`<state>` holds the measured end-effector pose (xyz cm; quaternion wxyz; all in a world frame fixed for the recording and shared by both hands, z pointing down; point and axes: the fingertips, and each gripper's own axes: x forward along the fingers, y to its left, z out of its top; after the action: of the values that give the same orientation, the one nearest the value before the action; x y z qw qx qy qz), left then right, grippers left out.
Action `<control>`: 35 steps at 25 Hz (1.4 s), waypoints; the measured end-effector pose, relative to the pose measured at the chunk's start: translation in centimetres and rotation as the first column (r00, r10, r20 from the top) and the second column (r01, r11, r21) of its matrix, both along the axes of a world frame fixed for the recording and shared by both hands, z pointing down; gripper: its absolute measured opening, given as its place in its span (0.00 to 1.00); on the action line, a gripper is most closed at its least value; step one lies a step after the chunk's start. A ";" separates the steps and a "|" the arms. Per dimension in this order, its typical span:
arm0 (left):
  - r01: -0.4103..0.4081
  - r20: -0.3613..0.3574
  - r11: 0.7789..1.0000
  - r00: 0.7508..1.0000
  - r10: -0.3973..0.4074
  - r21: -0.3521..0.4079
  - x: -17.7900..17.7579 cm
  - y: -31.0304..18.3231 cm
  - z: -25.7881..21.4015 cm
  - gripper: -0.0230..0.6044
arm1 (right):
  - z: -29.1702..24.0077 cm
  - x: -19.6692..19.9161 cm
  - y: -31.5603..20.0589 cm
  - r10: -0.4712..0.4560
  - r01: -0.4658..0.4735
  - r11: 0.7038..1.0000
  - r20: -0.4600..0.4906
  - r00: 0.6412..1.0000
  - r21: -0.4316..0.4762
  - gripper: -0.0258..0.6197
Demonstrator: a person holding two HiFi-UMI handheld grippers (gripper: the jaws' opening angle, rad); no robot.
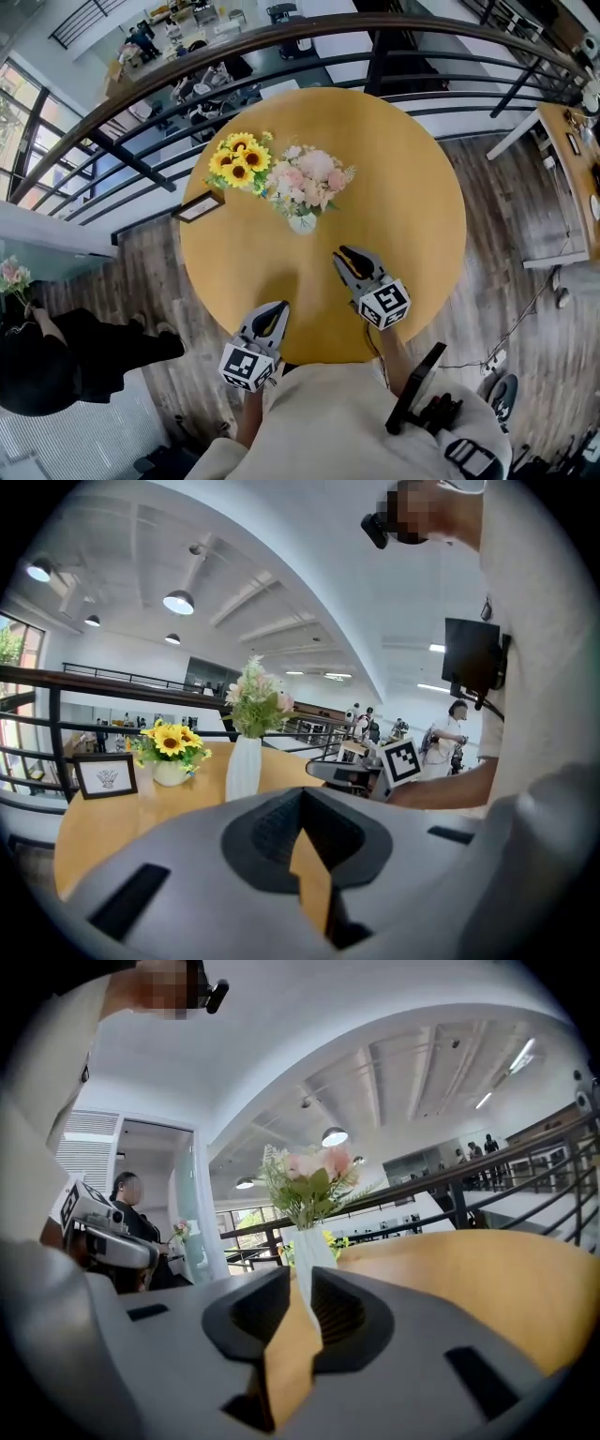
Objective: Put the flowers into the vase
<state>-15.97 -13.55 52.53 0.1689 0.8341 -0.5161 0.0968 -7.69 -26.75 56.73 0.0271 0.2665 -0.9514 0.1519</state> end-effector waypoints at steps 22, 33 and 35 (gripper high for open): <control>-0.141 0.117 0.975 0.986 0.122 0.174 6.5 4.9 -2.1 0.05 | -2.4 5.8 12.4 -0.013 0.014 0.998 -0.026 1.000 0.057 0.05; -0.128 0.056 0.966 0.991 0.119 0.224 7.8 18.4 -3.1 0.05 | -2.9 7.9 25.8 0.077 -0.074 0.997 -0.085 0.993 0.039 0.05; -0.137 0.055 0.963 0.990 0.128 0.231 8.2 20.1 -3.3 0.05 | -3.4 8.1 27.5 0.086 -0.082 0.996 -0.080 0.993 0.045 0.05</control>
<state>-7.77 6.51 49.23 0.0523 0.8788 -0.4702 0.0629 0.46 0.77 53.37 0.0542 0.3128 -0.9404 0.1218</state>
